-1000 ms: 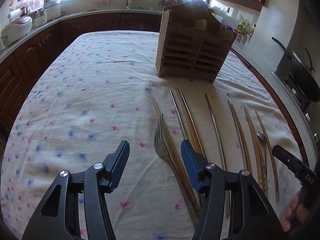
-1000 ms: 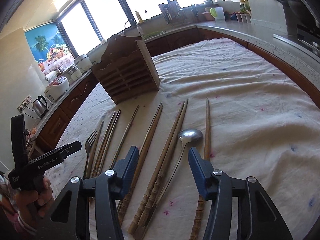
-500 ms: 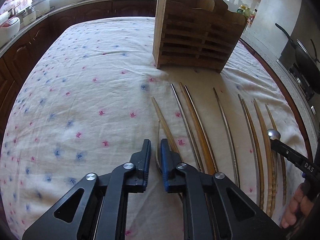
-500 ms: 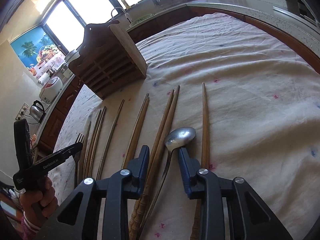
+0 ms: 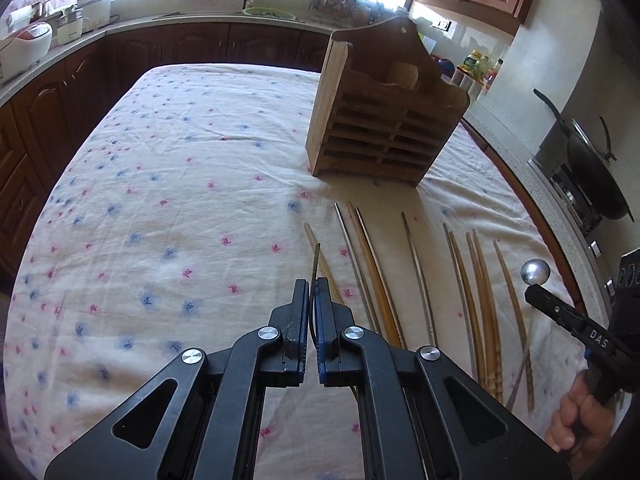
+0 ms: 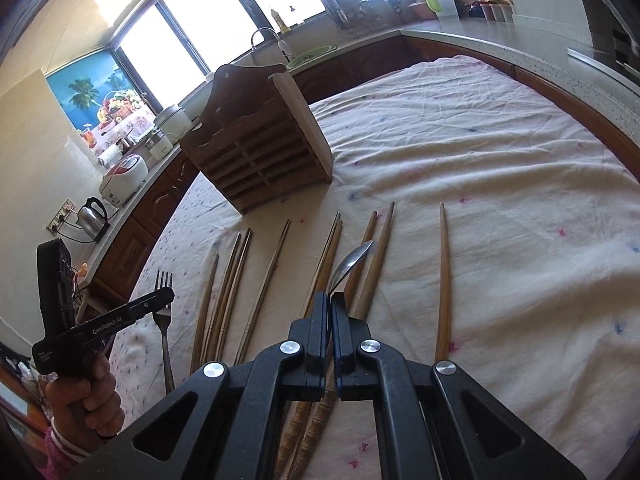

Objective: Organize utensils
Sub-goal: 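Lift the metal chopstick with the left tool while the right tool carries the spoon to the holder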

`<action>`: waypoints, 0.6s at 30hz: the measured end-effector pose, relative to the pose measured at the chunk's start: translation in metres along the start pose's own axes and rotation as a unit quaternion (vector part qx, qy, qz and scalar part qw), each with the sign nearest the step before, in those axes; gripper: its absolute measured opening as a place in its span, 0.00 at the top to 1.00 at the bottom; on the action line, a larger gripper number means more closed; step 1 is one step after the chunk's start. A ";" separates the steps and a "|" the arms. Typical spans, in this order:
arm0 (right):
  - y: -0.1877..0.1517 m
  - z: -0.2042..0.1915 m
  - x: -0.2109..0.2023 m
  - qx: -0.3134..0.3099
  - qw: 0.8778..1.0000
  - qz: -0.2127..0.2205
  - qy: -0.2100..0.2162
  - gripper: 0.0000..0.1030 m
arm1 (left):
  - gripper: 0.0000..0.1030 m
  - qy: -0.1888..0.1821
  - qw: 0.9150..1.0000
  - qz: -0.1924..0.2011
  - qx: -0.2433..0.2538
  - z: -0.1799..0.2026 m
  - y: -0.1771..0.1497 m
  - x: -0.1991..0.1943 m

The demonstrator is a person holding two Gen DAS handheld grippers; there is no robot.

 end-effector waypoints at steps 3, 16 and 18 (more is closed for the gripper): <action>0.006 -0.004 -0.008 -0.004 1.000 0.013 0.000 0.98 | 0.97 -0.009 1.000 0.018 -0.002 0.002 0.007 -0.015; 0.056 -0.030 -0.037 -0.038 0.996 0.078 0.008 0.98 | 0.98 -0.026 0.995 0.097 -0.005 0.011 0.054 -0.062; 0.070 -0.033 -0.038 -0.044 0.995 0.092 0.008 0.98 | 0.98 -0.026 0.994 0.106 -0.006 0.012 0.065 -0.064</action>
Point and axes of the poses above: each gripper's, at about its wrist camera, not at the fingertips, and x roughly the way its jaws point, z to its right, y to its top, the point moved 7 cm from there along x, roughly the way its jaws point, and after that the axes turned 4 degrees about -x, right-handed, at the moved point
